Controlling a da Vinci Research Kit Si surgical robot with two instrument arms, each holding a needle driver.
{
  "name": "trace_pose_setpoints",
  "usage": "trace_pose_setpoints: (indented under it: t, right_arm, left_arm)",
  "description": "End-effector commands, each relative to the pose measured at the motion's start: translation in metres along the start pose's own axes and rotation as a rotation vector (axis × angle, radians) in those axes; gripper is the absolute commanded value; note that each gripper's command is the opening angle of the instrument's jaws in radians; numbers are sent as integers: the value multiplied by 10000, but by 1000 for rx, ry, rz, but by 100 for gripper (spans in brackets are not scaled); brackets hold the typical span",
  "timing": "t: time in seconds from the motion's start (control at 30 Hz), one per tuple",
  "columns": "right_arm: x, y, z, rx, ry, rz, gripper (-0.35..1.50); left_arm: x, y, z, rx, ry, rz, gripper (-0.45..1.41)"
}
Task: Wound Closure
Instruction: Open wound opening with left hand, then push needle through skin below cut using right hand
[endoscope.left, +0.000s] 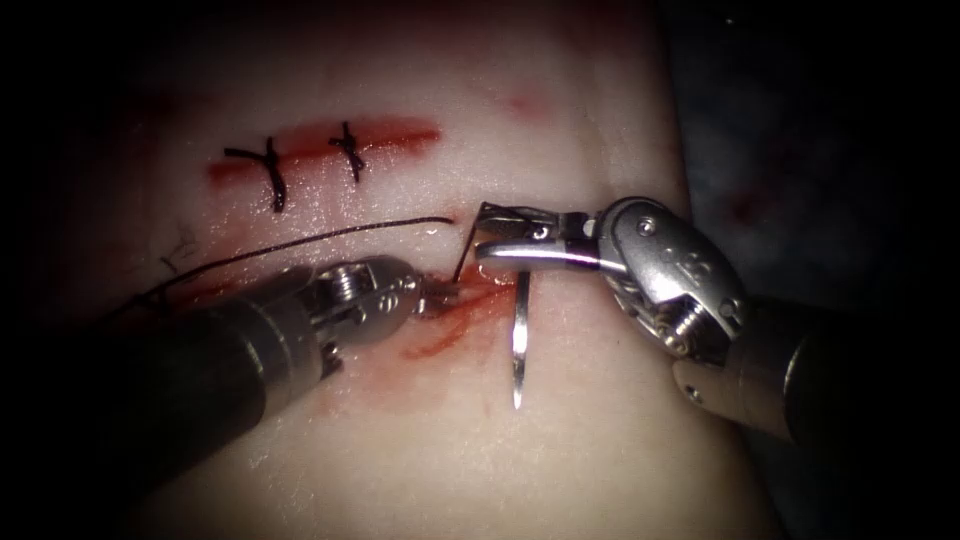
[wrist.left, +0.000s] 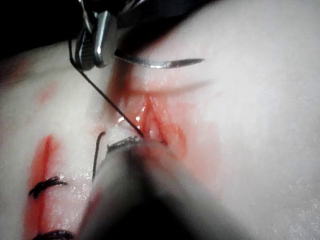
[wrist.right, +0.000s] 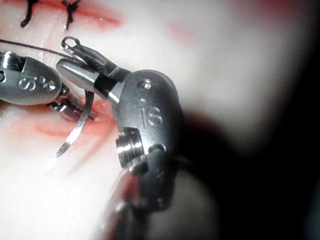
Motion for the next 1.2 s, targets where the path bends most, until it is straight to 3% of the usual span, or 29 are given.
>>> trace_pose_setpoints:
  t: [0.03,0.1,0.33,0.6,0.87,1.2]
  right_arm:
    - [-8,7,9,4,8,-23,-35]
    - [-10,8,15,11,15,-58,-35]
    - [-14,6,34,62,62,-200,-35]
    - [-29,8,58,68,-9,-354,-35]
    - [-35,17,59,52,-25,-474,-35]
    - [-51,2,60,64,-20,-553,-35]
  left_arm:
    - [2,-3,5,-6,-10,-1,21]
    - [2,-1,4,-15,-21,-10,31]
    - [-3,6,7,-38,-62,-8,36]
    - [-4,10,4,-41,-67,-18,42]
    - [-4,15,0,-42,-69,-20,44]
    - [1,15,-4,-35,-56,-29,44]
